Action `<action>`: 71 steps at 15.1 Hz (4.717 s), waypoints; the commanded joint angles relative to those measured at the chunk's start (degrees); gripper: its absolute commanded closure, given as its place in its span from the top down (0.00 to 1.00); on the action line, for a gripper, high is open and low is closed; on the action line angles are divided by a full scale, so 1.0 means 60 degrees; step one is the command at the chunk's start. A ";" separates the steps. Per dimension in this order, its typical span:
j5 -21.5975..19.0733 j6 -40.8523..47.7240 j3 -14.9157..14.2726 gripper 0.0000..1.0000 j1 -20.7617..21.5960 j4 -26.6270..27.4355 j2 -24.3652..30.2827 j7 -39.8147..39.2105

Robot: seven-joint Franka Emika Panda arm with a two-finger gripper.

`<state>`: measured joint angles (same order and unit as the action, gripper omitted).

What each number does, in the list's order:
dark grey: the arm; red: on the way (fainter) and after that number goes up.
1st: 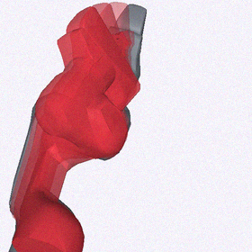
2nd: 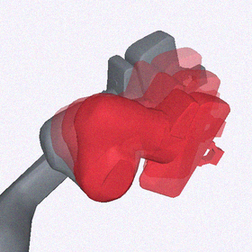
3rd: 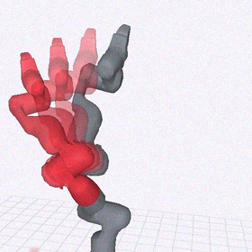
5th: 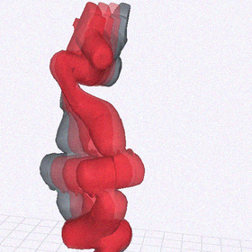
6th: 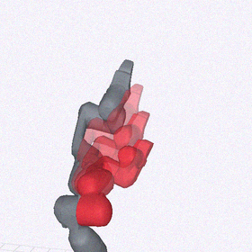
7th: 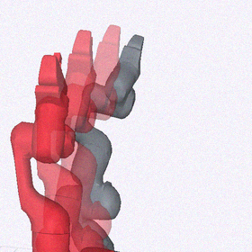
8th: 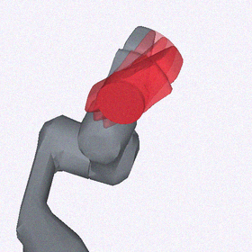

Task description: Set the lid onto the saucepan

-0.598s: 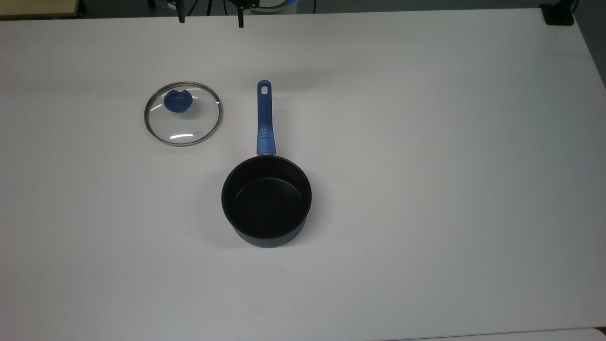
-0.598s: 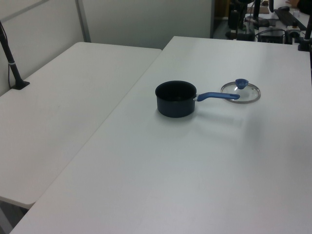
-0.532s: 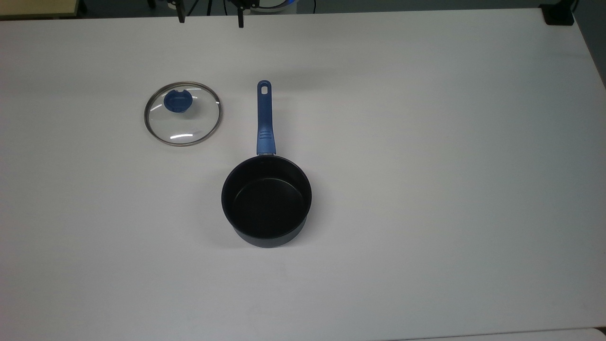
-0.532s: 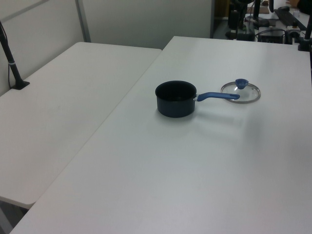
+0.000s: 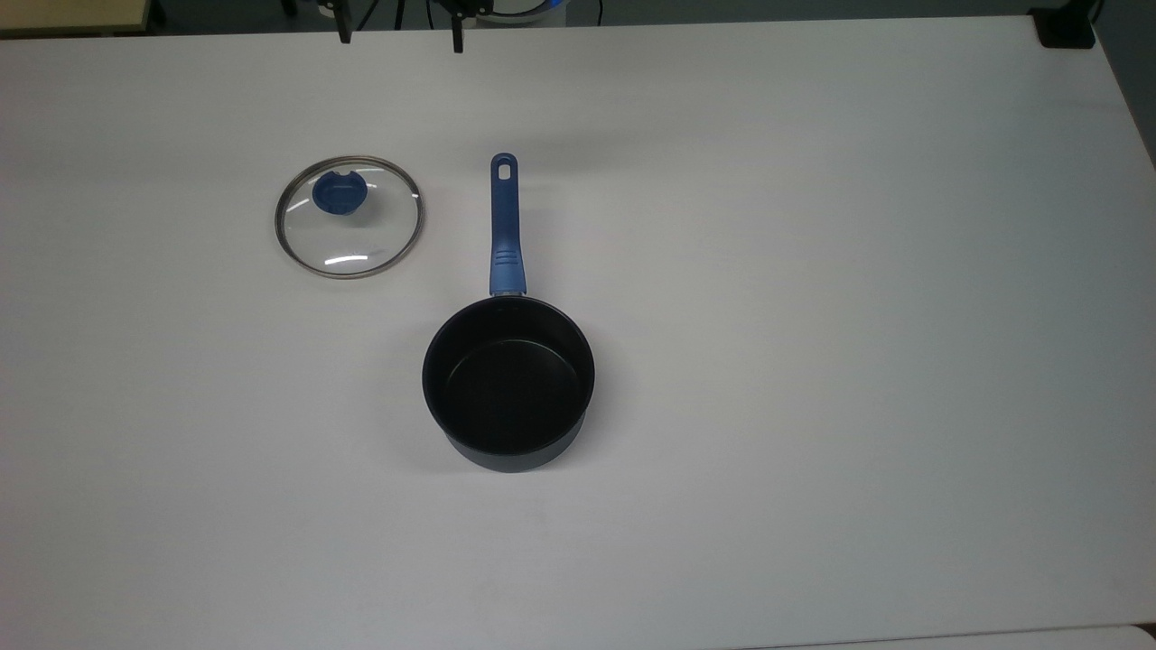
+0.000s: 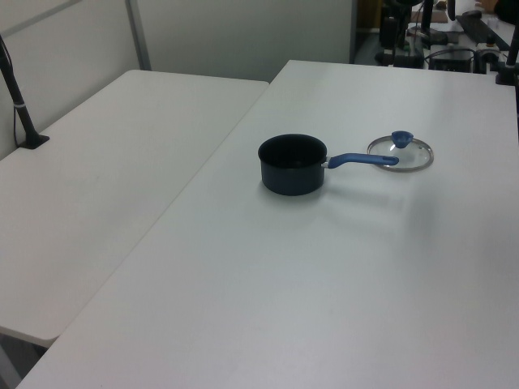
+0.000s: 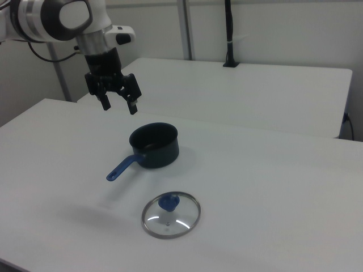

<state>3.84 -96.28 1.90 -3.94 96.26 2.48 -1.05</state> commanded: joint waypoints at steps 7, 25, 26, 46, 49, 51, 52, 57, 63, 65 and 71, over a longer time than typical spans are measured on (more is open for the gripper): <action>0.0236 0.0009 -0.1064 1.00 -0.0161 0.0580 -0.0294 -0.4587; 0.0106 -0.4490 -0.1636 1.00 -0.0369 0.3409 -0.2390 -0.0631; 0.0136 -0.4490 -0.1636 0.96 -0.0383 0.3439 -0.2390 -0.0631; -0.0934 -0.2088 -0.1504 0.38 0.1372 -0.3472 -0.4453 0.3292; -0.0904 -0.2263 -0.1635 0.38 0.2046 -0.3971 -0.5128 0.4317; -0.0890 -0.2423 -0.1650 0.39 0.2223 -0.4104 -0.5450 0.4758; -0.0861 -0.2613 -0.1650 0.39 0.2311 -0.4105 -0.5582 0.4948; -0.0378 -0.3084 -0.1636 0.39 0.2385 -0.3959 -0.5935 0.5419; 0.0209 -0.3011 -0.1621 1.00 0.2678 -0.3592 -0.5935 0.5419; 0.0195 -0.2996 -0.1621 1.00 0.2634 -0.3592 -0.5848 0.5433; 0.0004 -0.1755 -0.1519 1.00 0.2035 -0.3402 -0.4094 0.5390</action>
<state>4.26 -113.08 -7.38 10.01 72.88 -30.54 30.72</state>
